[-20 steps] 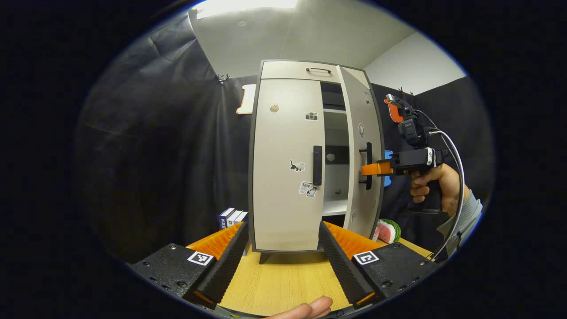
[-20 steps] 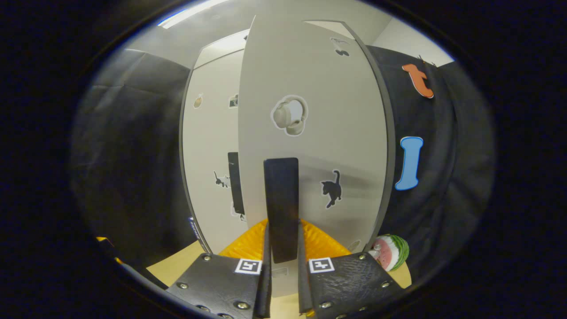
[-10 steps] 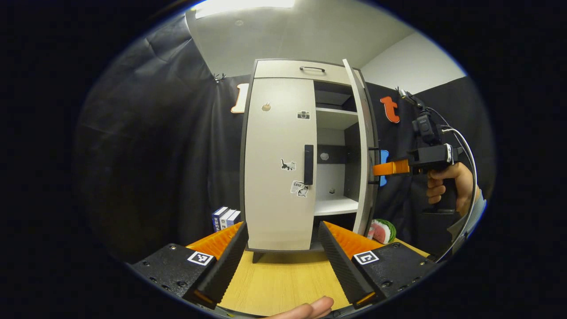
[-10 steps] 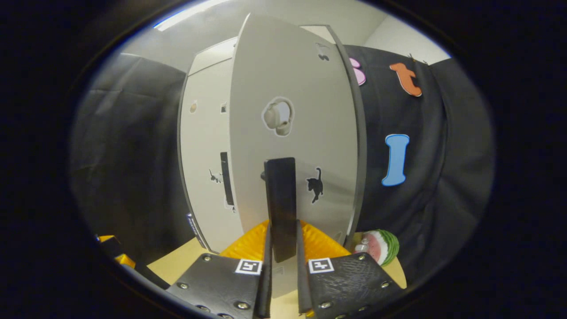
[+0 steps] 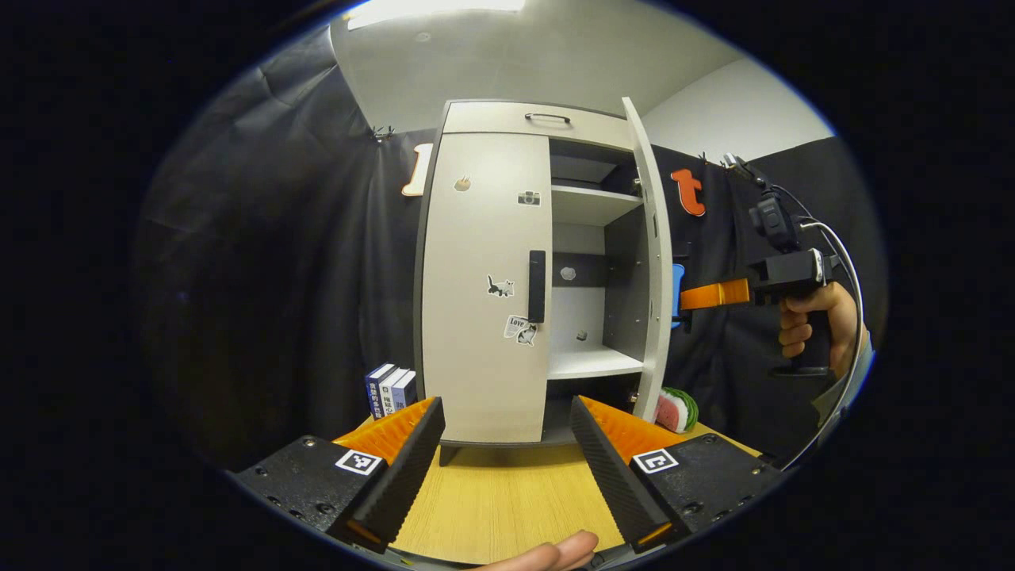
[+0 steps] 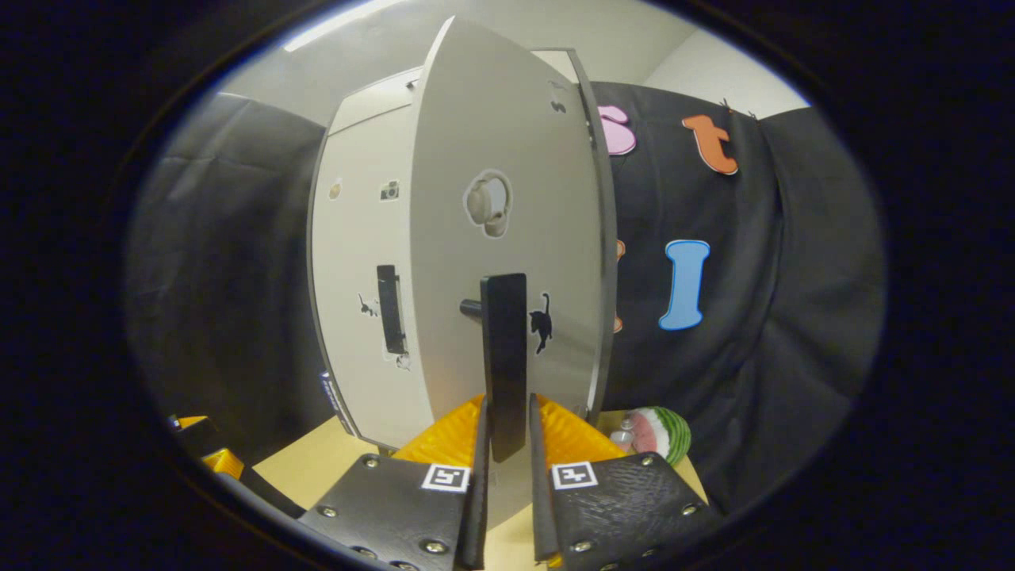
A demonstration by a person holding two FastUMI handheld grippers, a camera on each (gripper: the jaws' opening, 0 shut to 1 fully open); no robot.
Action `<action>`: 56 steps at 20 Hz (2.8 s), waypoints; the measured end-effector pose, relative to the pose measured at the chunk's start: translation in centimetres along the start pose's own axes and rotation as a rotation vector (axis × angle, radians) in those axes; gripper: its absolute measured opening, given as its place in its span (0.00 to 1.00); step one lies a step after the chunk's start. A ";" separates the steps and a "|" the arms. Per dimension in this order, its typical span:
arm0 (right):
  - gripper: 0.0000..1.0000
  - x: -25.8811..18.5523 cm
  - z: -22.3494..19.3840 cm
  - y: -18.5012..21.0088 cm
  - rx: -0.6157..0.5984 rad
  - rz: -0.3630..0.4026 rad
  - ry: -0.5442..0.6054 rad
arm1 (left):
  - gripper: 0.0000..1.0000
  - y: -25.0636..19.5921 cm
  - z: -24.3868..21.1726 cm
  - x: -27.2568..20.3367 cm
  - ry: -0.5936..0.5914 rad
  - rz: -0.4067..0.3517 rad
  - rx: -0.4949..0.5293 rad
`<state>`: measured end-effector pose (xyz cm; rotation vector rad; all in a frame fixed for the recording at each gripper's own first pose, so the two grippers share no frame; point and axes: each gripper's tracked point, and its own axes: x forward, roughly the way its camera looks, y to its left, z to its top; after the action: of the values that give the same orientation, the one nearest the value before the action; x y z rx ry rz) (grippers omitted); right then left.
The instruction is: Open the right door of the double-door shoe cabinet with the right hand, and open the left door with the left hand.
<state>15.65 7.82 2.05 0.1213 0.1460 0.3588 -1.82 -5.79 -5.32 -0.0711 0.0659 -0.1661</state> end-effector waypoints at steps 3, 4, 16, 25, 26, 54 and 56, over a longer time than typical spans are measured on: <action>0.18 0.0 0.3 -0.9 0.026 0.005 0.001 | 0.99 -0.4 -0.3 0.2 0.003 -0.009 -0.016; 0.13 -0.4 0.1 -1.6 0.018 0.001 -0.001 | 0.99 -0.5 -0.4 0.3 0.004 -0.011 -0.018; 0.01 -0.3 0.5 -10.6 -0.021 -0.076 -0.041 | 0.99 -1.8 -2.0 1.7 0.037 -0.017 0.015; 0.01 -0.2 0.0 -10.6 -0.056 -0.133 -0.076 | 0.99 -1.5 -3.5 3.5 0.082 -0.027 0.019; 0.01 -0.4 0.0 -10.4 -0.052 -0.133 -0.079 | 0.99 -1.3 -3.7 3.9 0.087 -0.022 0.021; 1.00 -15.8 -9.2 4.9 0.007 -0.080 -0.185 | 0.99 -1.9 5.5 23.9 -0.022 -0.103 0.028; 1.00 -16.2 -8.7 4.3 0.009 -0.115 -0.211 | 0.98 -2.7 5.8 25.7 -0.020 -0.105 0.052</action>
<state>-2.21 6.83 -3.93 0.1585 -0.0537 0.2289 23.48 -12.38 -0.91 -0.0245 0.0383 -0.2721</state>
